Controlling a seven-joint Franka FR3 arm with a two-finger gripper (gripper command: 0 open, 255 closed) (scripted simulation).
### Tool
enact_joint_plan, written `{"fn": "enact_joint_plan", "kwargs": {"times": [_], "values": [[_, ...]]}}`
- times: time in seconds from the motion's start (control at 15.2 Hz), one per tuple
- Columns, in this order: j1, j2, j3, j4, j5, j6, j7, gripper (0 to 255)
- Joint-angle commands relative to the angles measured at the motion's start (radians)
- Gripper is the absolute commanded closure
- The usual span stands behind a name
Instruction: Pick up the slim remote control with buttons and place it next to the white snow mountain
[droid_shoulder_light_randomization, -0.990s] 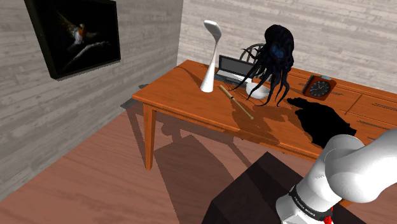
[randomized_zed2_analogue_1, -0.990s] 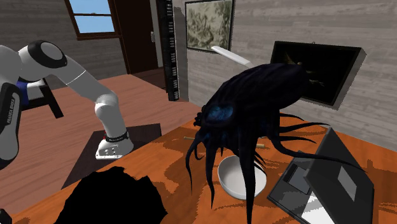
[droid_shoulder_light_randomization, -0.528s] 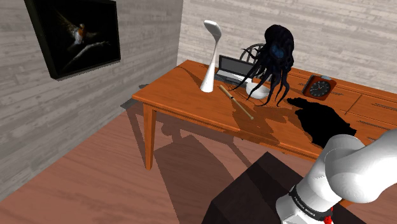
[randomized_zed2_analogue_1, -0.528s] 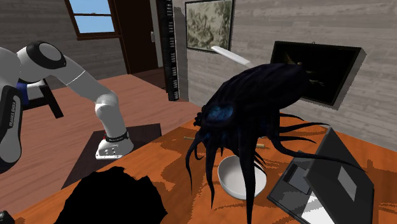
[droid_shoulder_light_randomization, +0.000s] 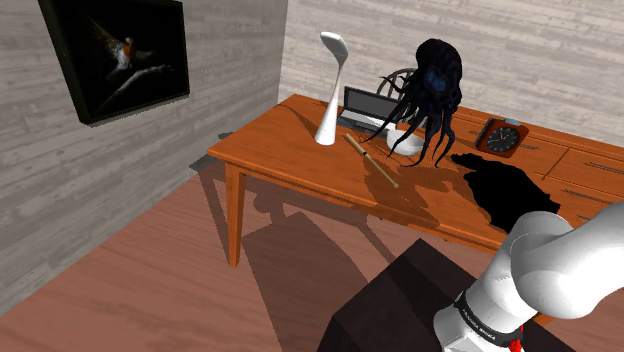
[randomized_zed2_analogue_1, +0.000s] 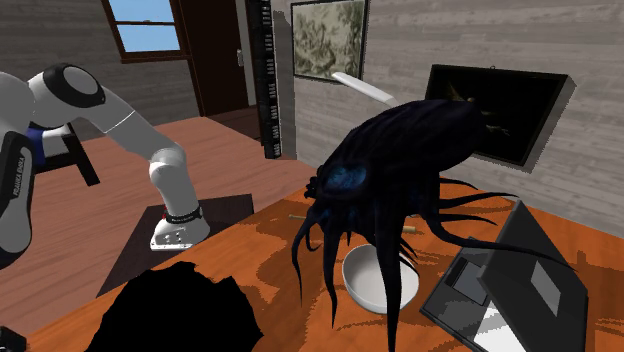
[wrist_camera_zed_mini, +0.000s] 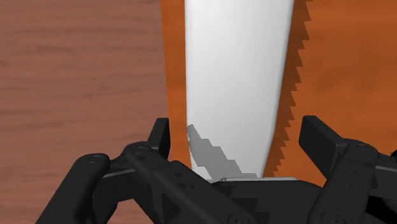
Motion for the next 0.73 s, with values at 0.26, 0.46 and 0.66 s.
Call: {"fn": "enact_joint_plan", "kwargs": {"times": [0.26,0.46,0.66], "values": [[-0.044,0.053,0.063,0.045,0.065,-0.078,-0.039,0],[-0.044,0.053,0.063,0.045,0.065,-0.078,-0.039,0],[-0.044,0.053,0.063,0.045,0.065,-0.078,-0.039,0]]}}
